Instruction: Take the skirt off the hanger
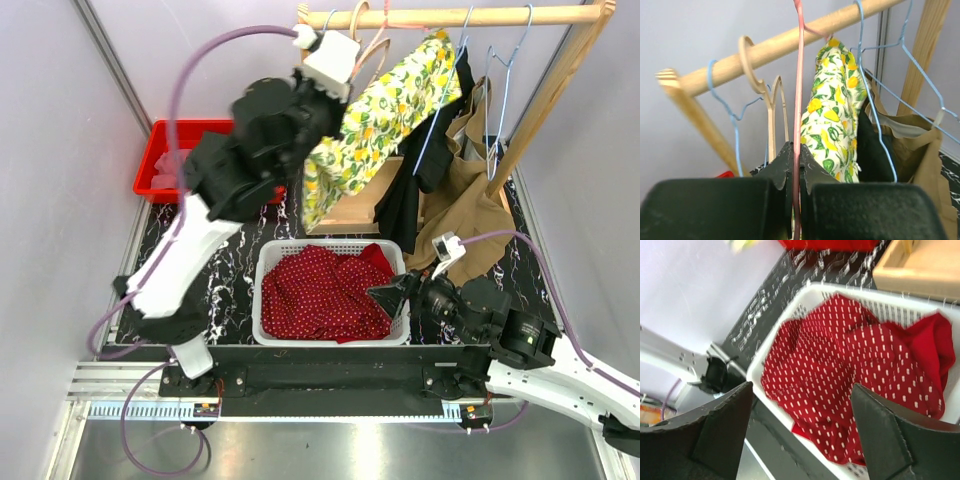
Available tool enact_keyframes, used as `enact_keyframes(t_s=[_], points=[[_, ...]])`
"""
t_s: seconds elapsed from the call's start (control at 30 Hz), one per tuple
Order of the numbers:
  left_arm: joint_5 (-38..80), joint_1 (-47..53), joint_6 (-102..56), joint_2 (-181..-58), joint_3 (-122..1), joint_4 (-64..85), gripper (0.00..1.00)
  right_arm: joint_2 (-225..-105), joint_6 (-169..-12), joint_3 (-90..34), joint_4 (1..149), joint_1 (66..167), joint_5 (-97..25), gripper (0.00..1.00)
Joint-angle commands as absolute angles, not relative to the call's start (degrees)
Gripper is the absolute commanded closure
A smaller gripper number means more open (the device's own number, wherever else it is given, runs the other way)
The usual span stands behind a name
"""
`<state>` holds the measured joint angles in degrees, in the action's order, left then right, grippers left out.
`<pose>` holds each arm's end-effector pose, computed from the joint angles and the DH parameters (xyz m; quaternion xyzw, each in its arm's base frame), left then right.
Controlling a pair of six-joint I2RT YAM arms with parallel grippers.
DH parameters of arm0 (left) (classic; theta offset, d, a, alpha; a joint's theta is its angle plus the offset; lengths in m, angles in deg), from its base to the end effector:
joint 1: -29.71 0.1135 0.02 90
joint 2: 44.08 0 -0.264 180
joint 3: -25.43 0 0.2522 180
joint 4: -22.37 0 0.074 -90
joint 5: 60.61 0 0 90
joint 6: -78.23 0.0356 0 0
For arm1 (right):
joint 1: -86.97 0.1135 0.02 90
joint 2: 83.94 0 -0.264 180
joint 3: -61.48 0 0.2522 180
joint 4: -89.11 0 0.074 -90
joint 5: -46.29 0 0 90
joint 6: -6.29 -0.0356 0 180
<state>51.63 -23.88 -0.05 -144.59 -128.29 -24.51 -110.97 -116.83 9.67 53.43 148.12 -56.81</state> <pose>0.2040 -0.2540 0.5868 0.2322 0.6286 -0.1411 0.7288 0.0652 0.1017 0.3186 -0.1150 0.7608 0.4038 0.4948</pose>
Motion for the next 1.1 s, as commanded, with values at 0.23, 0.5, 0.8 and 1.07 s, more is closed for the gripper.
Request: enact_keyframes(t_s=[0.23, 0.5, 0.8, 1.07], points=[[46.5, -27.2, 1.8, -124.3, -118.7, -21.1, 1.0, -114.0, -114.9, 4.0, 62.4, 148.5, -60.8, 0.01], [42.8, -26.4, 1.8, -119.8, -112.4, -23.4, 1.0, -110.4, -115.6, 1.0, 65.7, 148.5, -59.5, 0.0], [38.9, -26.1, -1.1, -118.9, -110.3, -25.5, 1.0, -122.1, -112.9, 2.2, 87.0, 148.5, -54.9, 0.0], [37.3, -26.1, -1.9, -119.3, -111.8, -26.4, 1.0, -134.6, -112.9, 0.3, 98.3, 148.1, -53.0, 0.0]])
